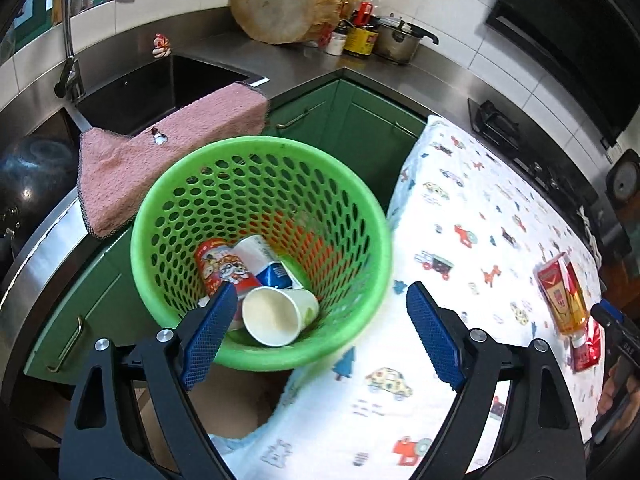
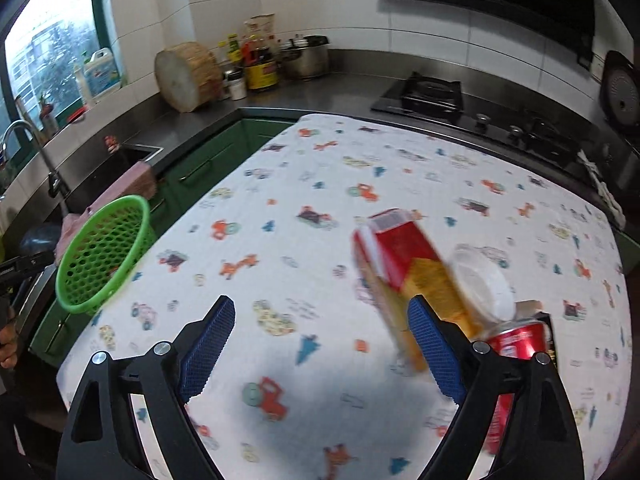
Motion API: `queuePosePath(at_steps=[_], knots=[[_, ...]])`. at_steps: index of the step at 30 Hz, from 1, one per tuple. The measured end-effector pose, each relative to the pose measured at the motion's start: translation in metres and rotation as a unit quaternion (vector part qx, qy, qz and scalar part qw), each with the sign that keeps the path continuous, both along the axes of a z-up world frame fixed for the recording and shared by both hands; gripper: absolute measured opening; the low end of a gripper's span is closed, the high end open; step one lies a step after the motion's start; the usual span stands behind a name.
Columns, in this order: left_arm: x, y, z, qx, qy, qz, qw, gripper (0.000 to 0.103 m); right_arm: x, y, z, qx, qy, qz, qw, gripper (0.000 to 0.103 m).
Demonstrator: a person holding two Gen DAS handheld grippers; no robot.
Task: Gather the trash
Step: 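Move both tools back over the table toward the drink bottle and red can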
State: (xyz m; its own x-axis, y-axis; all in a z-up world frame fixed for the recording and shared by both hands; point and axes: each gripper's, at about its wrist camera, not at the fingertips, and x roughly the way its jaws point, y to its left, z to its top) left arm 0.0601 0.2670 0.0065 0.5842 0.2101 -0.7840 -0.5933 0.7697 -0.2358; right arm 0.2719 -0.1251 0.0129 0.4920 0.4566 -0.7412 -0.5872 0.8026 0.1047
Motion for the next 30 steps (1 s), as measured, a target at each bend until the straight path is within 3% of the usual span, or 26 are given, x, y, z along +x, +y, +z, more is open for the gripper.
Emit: queuePosePath(at_steps=[8, 30], knots=[[0.012, -0.015, -0.001, -0.007, 0.009, 0.004, 0.9999, 0.086, 0.034, -0.027, -0.012, -0.023, -0.002, -0.018, 1.0, 0.088], [0.011, -0.006, 0.003, 0.0, 0.01, 0.026, 0.9996, 0.088, 0.08, -0.024, -0.063, -0.067, 0.031, 0.004, 0.997, 0.088]])
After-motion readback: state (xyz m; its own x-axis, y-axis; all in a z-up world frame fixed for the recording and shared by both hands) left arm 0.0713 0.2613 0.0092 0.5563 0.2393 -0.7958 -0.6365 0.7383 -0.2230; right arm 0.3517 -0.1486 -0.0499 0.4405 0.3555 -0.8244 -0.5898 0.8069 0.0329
